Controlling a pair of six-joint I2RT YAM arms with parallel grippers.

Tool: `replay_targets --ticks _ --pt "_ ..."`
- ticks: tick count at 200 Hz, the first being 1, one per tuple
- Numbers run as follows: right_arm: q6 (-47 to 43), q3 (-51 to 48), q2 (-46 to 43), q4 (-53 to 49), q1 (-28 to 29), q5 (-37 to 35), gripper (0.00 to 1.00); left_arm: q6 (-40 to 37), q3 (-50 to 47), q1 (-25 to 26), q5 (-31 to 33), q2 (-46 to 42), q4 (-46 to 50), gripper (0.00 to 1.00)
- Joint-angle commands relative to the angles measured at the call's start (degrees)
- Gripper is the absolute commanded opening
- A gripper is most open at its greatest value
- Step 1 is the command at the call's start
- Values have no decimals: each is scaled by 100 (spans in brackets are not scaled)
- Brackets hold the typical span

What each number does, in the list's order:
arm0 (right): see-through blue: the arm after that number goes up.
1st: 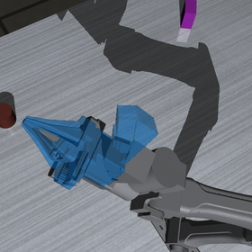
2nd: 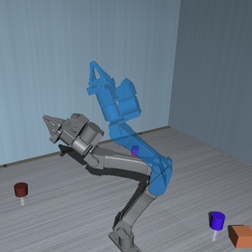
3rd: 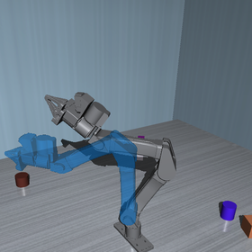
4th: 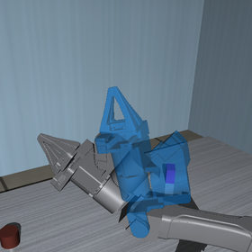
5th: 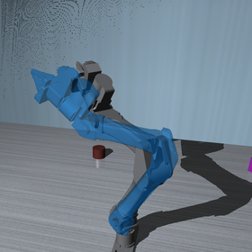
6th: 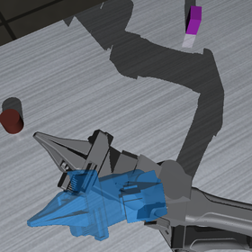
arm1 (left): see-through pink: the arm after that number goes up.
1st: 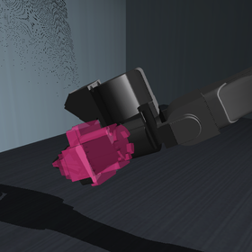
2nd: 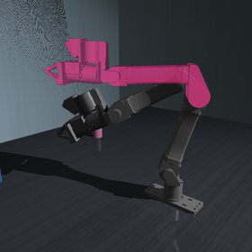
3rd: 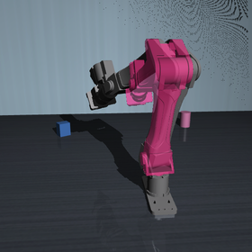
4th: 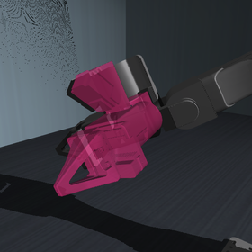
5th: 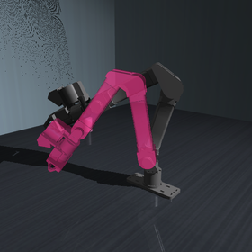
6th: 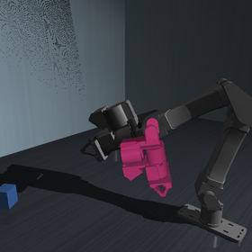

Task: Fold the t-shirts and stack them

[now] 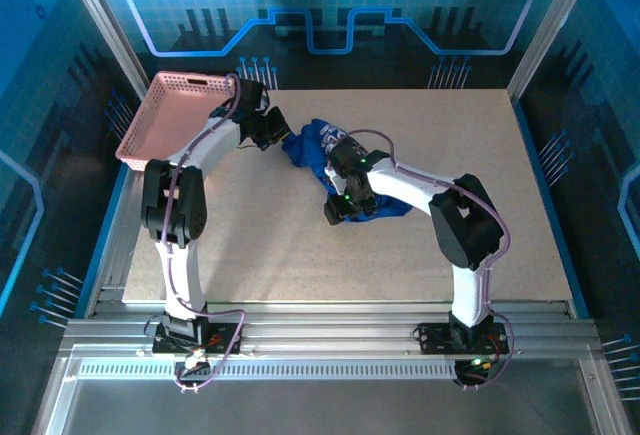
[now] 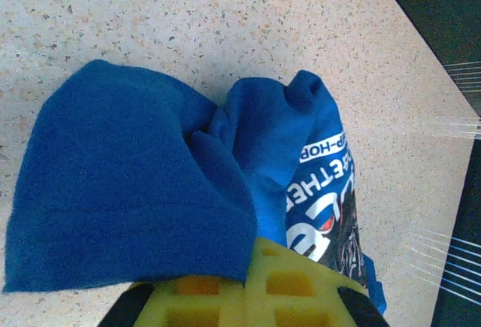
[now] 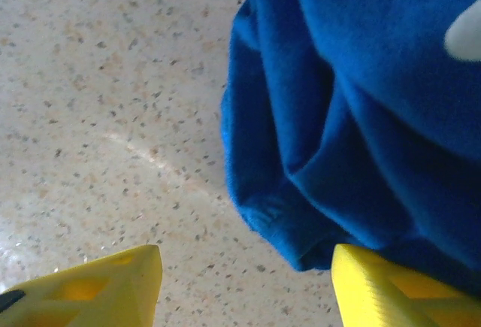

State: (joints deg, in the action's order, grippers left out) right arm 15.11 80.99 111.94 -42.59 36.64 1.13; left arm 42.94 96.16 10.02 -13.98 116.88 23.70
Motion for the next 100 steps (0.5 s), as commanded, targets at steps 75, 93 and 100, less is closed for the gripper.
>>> replay_targets --ticks 75,93,100 --pt "-77 287 -269 -129 -128 -1062 9 -330 -180 -73 -141 -717 27 0" --pt "-243 617 -881 -450 -285 -1110 3 -313 -162 -195 -154 -984 71 0" --pt "-341 775 -1095 -596 -361 -1117 2 -317 -123 -242 -155 -1096 95 0"
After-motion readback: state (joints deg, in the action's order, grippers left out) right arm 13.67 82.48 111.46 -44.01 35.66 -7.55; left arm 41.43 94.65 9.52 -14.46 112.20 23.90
